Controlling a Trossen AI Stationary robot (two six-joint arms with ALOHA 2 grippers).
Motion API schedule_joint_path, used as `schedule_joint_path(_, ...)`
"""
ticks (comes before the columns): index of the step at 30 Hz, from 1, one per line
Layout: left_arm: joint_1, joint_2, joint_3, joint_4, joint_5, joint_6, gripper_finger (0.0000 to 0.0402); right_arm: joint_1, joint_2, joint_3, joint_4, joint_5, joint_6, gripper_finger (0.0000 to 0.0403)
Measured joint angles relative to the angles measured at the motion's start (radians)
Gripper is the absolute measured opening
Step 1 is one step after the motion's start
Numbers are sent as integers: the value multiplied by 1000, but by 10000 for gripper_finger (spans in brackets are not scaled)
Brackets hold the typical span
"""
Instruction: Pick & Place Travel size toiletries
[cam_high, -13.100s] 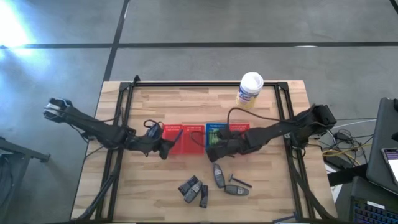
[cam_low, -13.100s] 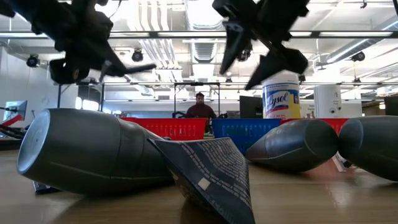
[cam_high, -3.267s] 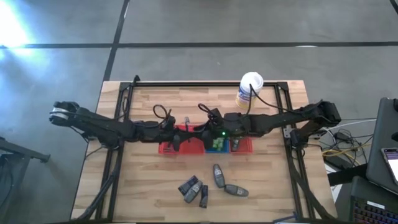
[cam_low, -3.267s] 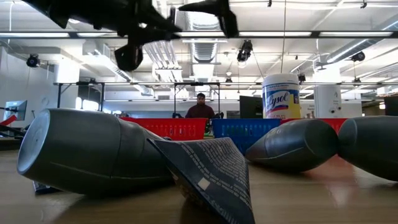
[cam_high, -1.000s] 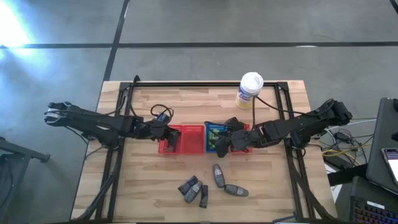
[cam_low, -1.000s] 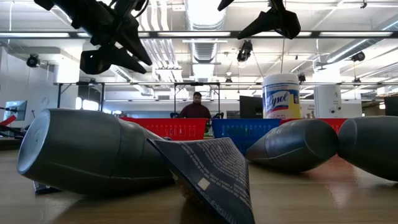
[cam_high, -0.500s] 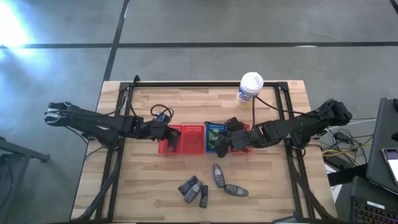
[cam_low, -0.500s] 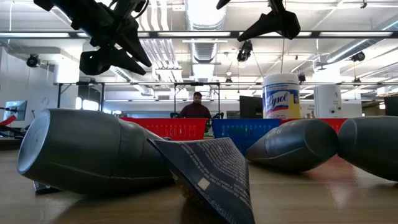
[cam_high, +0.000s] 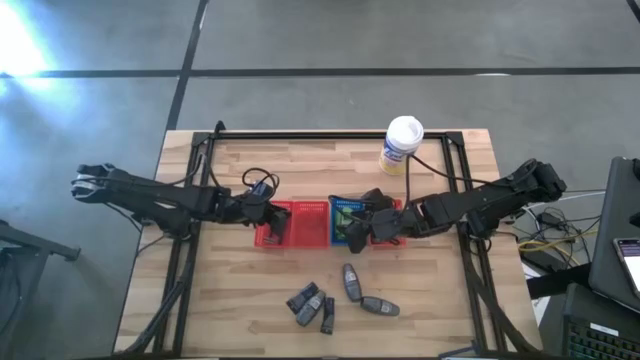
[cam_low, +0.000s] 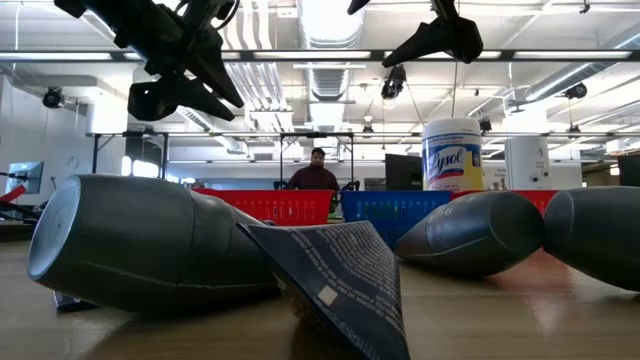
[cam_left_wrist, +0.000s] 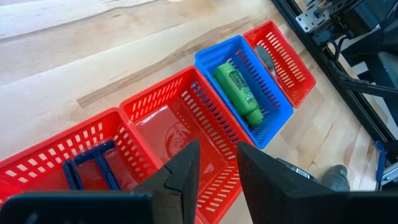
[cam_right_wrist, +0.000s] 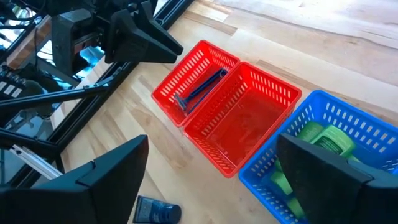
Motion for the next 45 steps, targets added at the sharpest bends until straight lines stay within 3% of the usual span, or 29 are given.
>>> schedule_joint_path(8,1,0,0,0,-1,3,110,0,0,0,0,0,1,328)
schedule_joint_path(22,1,0,-1,0,-1,5,110,0,0,0,0,0,1,361)
schedule_joint_path(38,1,0,-1,0,-2,-33,110,0,0,0,0,0,0,326)
schedule_joint_path(45,-8,0,-1,18,89,-63,110,0,0,0,0,2,-13,343)
